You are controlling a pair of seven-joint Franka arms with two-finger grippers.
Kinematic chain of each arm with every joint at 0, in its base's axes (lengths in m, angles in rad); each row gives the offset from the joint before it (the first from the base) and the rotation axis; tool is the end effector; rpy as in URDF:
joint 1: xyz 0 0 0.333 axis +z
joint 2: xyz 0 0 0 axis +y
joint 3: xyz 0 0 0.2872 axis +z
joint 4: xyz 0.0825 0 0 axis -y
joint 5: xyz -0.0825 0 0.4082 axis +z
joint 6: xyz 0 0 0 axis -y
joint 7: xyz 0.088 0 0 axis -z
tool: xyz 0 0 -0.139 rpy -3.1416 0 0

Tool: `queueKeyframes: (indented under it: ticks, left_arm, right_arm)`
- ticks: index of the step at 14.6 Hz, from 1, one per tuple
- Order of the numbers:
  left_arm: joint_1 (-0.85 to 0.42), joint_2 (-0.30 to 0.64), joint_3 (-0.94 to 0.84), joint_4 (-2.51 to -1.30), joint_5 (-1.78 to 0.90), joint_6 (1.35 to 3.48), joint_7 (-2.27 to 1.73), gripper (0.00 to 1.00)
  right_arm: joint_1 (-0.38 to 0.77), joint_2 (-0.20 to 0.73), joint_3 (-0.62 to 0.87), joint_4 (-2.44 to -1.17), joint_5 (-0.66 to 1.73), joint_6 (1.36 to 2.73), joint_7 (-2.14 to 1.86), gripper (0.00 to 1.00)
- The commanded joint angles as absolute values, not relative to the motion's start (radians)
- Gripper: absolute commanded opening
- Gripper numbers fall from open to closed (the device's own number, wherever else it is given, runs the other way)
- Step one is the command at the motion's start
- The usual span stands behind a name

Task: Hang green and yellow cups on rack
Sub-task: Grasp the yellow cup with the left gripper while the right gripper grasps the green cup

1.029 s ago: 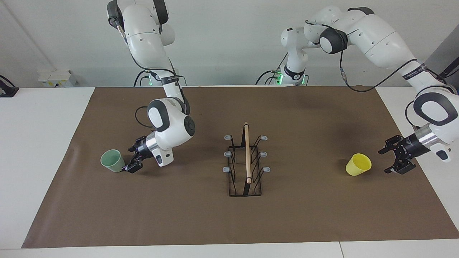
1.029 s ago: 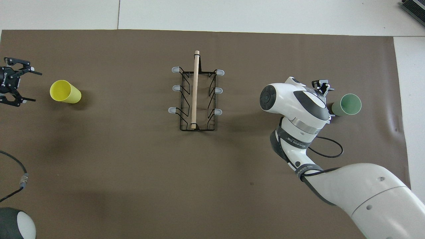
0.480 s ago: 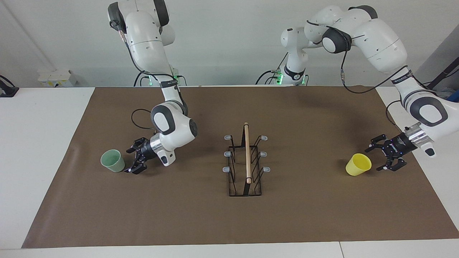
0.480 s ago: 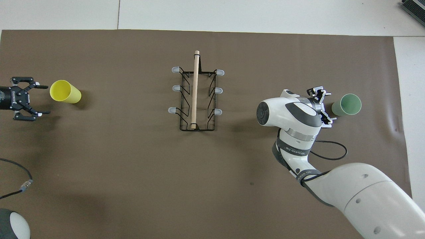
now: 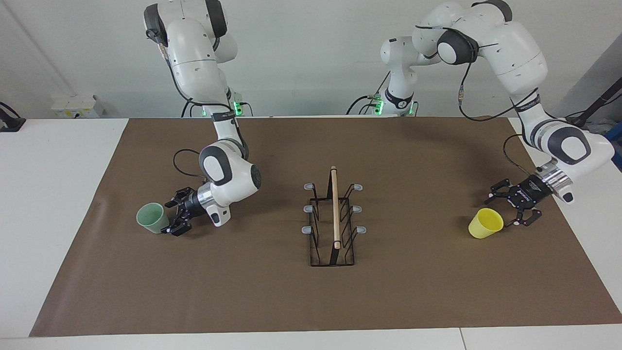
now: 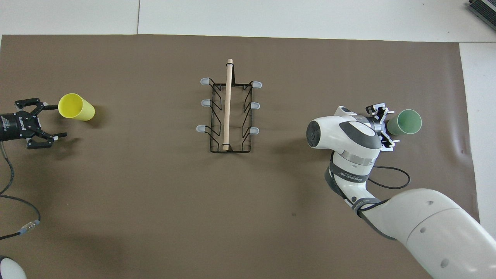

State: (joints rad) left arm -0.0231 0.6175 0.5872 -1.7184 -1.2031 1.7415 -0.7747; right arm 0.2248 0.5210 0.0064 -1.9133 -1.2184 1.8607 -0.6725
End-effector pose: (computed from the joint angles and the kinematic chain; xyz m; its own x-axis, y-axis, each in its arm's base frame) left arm 0.6090 0.2242 0.2099 -0.1467 0.6435 -0.7513 0.9543 0.2921 0.0638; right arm 0.6020 0.0376 0.1655 0.0010 0.4396 -0.8982 0.9900 0.1263 0.0629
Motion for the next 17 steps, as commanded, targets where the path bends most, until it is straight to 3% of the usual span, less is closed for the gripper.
queueKeyframes:
  ticks: [1,12,13,14,15,17]
  left_arm:
    - [-0.041,0.562,0.578,-1.796,-1.241,1.798,-0.813,1.00]
    - [-0.035,0.526,0.477,-1.897,-1.428,1.919,-0.822,1.00]
    - [-0.037,0.526,0.471,-1.899,-1.431,1.927,-0.822,1.00]
    - [-0.037,0.522,0.463,-1.905,-1.436,1.933,-0.822,1.00]
    - [-0.037,0.517,0.462,-1.916,-1.453,1.934,-0.821,1.00]
    - [-0.035,0.515,0.454,-1.919,-1.463,1.940,-0.821,1.00]
  right_arm:
    - [0.196,0.505,0.014,-1.963,-1.287,1.901,-0.623,1.00]
    - [0.147,0.506,0.014,-1.980,-1.371,1.959,-0.606,0.99]
    - [0.147,0.506,0.014,-1.982,-1.377,1.959,-0.606,0.89]
    - [0.149,0.505,0.014,-1.983,-1.378,1.959,-0.607,0.65]
    - [0.152,0.505,0.015,-1.985,-1.378,1.957,-0.610,0.01]
    - [0.155,0.503,0.015,-1.990,-1.378,1.953,-0.604,0.00]
